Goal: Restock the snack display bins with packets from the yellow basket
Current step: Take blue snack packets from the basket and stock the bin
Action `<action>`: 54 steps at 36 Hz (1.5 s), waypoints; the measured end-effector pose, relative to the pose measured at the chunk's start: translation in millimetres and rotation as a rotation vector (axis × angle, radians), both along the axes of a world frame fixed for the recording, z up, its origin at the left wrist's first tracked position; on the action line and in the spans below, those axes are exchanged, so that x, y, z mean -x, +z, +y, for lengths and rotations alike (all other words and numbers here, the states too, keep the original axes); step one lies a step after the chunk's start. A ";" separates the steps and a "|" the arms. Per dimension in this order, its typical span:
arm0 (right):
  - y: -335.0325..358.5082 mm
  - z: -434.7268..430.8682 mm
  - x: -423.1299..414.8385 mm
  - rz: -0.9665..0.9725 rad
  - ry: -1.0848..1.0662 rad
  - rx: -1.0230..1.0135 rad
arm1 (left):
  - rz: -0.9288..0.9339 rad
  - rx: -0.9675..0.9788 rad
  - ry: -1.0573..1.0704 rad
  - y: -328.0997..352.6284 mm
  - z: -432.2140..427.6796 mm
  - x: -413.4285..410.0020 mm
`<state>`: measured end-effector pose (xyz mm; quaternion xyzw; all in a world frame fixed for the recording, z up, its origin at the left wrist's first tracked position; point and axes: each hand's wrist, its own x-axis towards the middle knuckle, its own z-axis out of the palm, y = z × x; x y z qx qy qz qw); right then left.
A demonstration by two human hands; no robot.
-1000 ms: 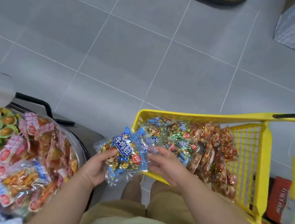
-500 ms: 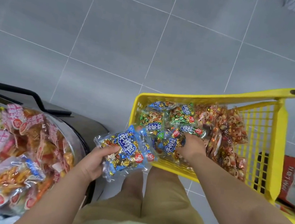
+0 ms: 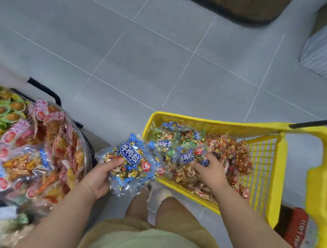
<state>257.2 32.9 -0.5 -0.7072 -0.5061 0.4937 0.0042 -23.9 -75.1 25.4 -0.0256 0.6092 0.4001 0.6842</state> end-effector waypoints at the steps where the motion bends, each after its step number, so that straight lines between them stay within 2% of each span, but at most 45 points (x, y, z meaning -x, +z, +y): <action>1: 8.2 -0.4 -0.9 0.048 -0.050 -0.003 | 0.012 -0.019 0.024 5.7 -6.1 -3.8; 3: 21.4 -1.7 -1.5 0.127 -0.081 -0.020 | 0.021 -0.058 0.091 19.5 -21.5 -13.2; 7: 46.6 -9.2 7.4 0.182 0.023 -0.055 | 0.057 -0.105 0.263 41.3 -65.4 -32.4; 11: 68.8 -25.3 32.3 0.391 -0.030 0.011 | 0.102 -0.119 0.444 53.4 -115.6 -41.0; 15: 86.3 -51.3 65.2 0.519 0.089 0.037 | 0.159 -0.140 0.592 65.2 -165.6 -38.0; 21: 102.7 -99.6 116.9 0.561 0.280 -0.031 | 0.216 -0.157 0.819 79.9 -240.6 -31.8; 28: 106.6 -166.8 187.3 0.628 0.494 0.085 | 0.305 -0.179 1.070 95.5 -330.7 -12.9; 34: 111.2 -239.1 259.8 0.561 0.636 0.024 | 0.358 -0.189 1.254 108.0 -413.7 26.2; 39: 118.3 -314.2 317.3 0.598 0.700 0.035 | 0.404 -0.246 1.316 114.7 -489.0 77.8; 47: 111.5 -407.7 394.5 0.570 0.754 -0.070 | 0.487 -0.229 1.246 135.4 -588.9 163.2; 54: 135.4 -447.2 448.5 0.701 0.714 -0.137 | 0.484 -0.256 1.285 155.2 -635.4 225.7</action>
